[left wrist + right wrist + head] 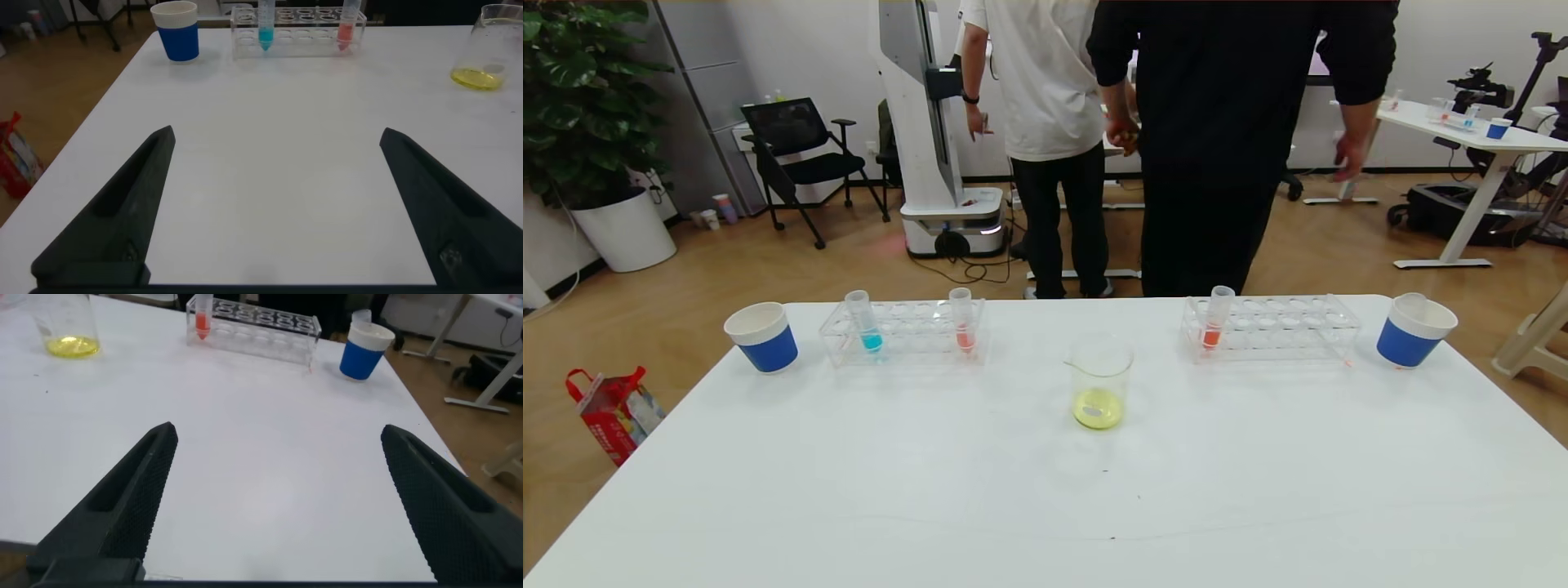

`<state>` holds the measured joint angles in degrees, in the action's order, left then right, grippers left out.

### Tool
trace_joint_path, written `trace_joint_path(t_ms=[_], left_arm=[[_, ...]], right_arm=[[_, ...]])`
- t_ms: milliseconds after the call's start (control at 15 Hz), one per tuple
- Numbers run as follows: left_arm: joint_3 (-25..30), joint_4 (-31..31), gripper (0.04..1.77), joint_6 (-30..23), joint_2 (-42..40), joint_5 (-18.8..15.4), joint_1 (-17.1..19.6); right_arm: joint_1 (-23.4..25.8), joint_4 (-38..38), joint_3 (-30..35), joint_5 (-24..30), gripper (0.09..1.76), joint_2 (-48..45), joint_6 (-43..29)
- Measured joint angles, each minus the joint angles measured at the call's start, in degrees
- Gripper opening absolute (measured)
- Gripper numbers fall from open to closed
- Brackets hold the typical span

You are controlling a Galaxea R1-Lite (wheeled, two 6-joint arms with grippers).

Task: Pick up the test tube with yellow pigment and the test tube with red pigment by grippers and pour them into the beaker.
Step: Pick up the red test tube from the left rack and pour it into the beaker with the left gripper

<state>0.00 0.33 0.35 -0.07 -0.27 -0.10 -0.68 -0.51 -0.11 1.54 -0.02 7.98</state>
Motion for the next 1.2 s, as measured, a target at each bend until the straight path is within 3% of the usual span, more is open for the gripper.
trace_joint_path(t_ms=[200, 533, 1200], left_arm=[[0.0, 0.0, 1.75, 0.0, 0.0, 0.0, 0.0], [0.0, 0.0, 1.75, 0.0, 0.0, 0.0, 0.0], [-1.2, 0.2, 1.75, 0.0, 0.0, 0.1, 0.0]], right_arm=[[-0.1, 0.7, 0.1, 0.1, 1.74, 0.0, -0.2], [0.0, 0.7, 0.1, -1.0, 1.74, 0.0, -7.4], [0.0, 0.7, 0.1, -0.9, 1.74, 0.0, -7.6]])
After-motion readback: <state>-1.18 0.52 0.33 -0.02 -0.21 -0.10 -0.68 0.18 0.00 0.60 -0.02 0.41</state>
